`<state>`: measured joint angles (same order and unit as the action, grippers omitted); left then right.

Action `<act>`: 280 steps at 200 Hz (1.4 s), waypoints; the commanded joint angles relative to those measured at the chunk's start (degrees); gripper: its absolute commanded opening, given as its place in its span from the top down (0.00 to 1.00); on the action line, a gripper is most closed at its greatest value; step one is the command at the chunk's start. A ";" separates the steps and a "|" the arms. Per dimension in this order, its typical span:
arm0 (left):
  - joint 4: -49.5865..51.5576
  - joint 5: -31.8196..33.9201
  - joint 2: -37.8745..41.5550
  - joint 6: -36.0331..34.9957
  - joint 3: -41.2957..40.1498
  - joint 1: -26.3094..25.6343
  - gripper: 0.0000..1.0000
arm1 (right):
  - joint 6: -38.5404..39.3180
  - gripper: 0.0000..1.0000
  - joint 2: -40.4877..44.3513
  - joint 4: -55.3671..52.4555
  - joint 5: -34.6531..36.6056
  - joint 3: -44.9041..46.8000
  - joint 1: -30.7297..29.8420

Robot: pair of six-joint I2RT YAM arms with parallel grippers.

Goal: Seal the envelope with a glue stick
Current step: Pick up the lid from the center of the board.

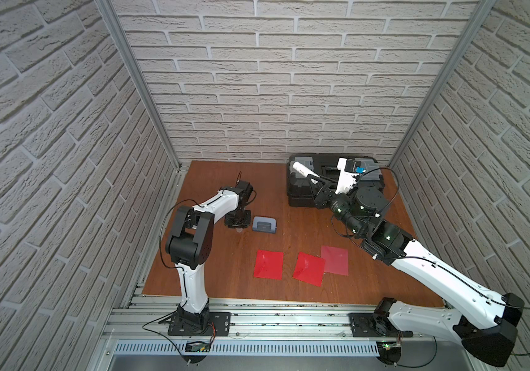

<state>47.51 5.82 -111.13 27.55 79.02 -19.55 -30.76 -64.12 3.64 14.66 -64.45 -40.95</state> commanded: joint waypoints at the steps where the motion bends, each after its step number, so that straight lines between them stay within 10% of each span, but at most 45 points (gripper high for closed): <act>1: -0.55 -0.67 -0.83 -0.83 0.69 0.35 0.64 | 0.95 0.97 0.05 2.02 -0.35 -1.74 0.41; 183: 1.17 -2.40 4.03 -1.27 3.17 0.39 0.71 | 1.81 0.97 0.12 1.39 -0.50 -2.00 0.62; 280: -2.77 -18.22 21.50 -1.27 10.09 -0.31 0.72 | 4.10 0.97 0.06 -0.73 -1.35 -4.46 0.65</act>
<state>47.11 -6.00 -94.78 26.70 86.35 -19.62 -28.45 -64.77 1.02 14.06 -67.51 -40.60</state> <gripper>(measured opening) 0.279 0.241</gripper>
